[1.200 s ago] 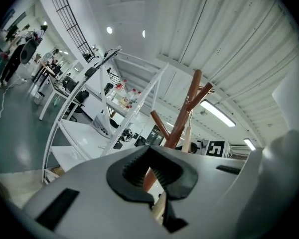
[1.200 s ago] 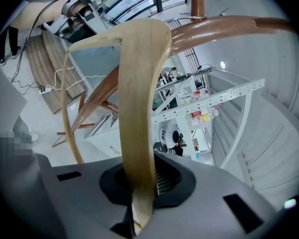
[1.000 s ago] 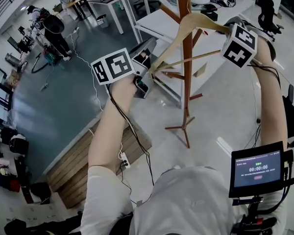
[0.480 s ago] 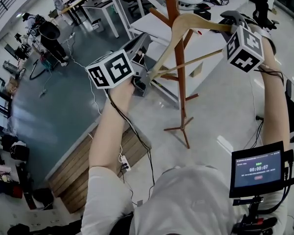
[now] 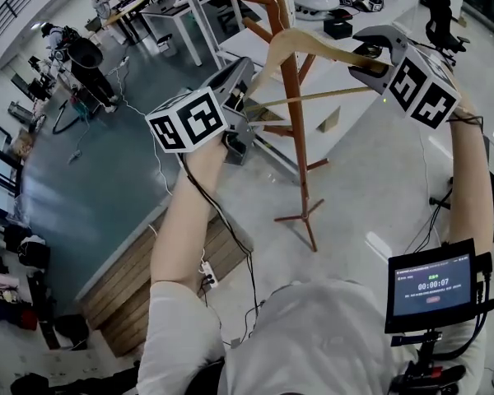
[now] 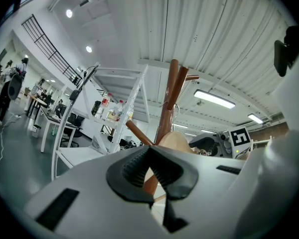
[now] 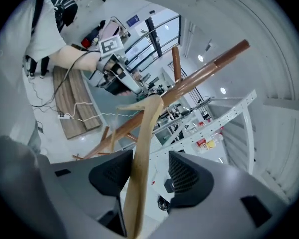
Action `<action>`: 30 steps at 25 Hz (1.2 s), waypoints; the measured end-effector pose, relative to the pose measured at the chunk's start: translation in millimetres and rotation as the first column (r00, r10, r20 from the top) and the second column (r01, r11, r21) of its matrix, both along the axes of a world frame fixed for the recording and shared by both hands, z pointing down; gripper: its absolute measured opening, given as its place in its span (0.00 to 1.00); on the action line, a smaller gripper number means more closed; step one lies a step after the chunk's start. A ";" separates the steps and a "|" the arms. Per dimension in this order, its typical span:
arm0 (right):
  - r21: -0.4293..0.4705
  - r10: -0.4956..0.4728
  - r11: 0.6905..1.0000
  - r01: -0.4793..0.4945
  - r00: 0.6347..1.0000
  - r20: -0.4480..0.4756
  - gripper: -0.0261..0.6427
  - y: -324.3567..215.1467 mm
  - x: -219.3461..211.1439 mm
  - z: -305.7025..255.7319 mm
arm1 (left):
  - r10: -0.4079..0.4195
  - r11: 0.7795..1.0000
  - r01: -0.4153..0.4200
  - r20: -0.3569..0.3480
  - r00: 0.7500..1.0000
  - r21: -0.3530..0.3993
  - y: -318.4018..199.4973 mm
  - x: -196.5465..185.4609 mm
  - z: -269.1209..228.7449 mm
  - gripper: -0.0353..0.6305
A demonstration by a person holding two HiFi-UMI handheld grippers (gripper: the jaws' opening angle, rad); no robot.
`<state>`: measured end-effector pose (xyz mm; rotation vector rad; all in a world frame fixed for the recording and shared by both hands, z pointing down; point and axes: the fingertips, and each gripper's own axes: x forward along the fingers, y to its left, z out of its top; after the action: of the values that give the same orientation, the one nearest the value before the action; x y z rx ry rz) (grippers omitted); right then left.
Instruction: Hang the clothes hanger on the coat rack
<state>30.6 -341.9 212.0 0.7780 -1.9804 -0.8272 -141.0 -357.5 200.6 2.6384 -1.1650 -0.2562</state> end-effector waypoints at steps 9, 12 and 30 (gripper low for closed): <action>-0.109 -0.256 0.954 0.280 0.947 0.196 0.34 65.4 -19.2 -24.5 | -0.003 1.000 0.003 -0.010 1.000 -0.023 21.8 18.5 -4.7 0.06; -0.117 -0.307 0.928 0.354 0.903 0.301 0.34 80.1 -19.5 -34.9 | 0.006 1.000 -0.007 -0.008 1.000 -0.020 29.9 29.4 -2.4 0.06; -0.013 -0.260 0.834 0.551 0.413 0.873 0.33 167.7 -21.1 -34.7 | 0.053 0.990 -0.051 -0.013 0.999 0.132 132.1 85.2 4.1 0.06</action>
<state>9.5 -174.2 177.3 0.5234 -3.2222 -0.3482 -55.8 -225.4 204.7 2.7706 -1.1081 -0.3561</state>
